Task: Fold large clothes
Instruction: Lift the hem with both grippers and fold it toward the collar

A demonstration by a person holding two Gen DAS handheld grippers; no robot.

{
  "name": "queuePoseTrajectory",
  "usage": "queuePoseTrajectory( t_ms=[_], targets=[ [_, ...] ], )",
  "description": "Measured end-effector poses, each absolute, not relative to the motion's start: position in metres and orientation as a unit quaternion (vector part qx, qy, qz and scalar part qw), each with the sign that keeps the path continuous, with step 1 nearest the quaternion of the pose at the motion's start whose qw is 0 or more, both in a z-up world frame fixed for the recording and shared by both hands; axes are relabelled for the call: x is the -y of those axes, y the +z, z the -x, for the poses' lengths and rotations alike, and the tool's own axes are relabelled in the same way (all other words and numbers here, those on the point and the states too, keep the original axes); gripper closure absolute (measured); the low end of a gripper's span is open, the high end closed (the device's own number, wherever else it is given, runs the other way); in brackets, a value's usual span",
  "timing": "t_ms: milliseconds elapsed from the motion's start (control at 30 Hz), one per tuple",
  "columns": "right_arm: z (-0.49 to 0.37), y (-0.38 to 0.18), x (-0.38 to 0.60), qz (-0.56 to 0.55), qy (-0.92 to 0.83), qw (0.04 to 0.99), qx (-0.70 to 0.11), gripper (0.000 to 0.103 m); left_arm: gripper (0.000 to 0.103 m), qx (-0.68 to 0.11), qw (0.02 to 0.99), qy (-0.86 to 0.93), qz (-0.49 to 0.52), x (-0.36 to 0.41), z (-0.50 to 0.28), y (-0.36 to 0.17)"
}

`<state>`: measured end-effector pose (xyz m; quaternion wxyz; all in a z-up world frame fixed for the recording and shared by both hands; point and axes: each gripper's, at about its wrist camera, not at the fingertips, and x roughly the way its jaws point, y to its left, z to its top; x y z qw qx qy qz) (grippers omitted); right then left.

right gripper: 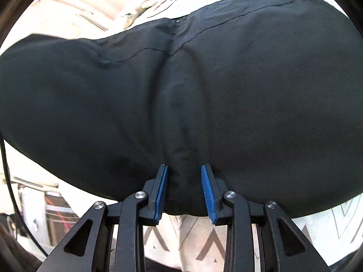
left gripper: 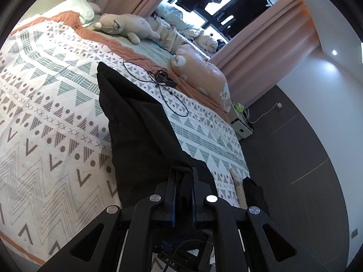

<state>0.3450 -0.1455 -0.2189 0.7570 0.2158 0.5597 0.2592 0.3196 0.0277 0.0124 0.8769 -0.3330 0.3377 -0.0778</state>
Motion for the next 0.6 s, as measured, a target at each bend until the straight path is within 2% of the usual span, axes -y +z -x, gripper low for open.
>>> queuePoseTrajectory(
  t_ms=[100,300,600],
  targets=[
    [-0.344,-0.213,0.169,-0.251,0.267,0.743,-0.559,0.071,0.095,-0.34,0.882,-0.095,0.313,0.0,-0.332,0.024],
    [-0.328,-0.175,0.248,-0.295,0.254,0.776,-0.497,0.071,0.095,-0.364,0.884,-0.123,0.266,0.059,-0.364,0.03],
    [-0.281,-0.17,0.388,-0.366,0.154,0.804,-0.443,0.071,0.095,-0.43,0.857,-0.178,0.222,0.168,-0.403,-0.022]
  ],
)
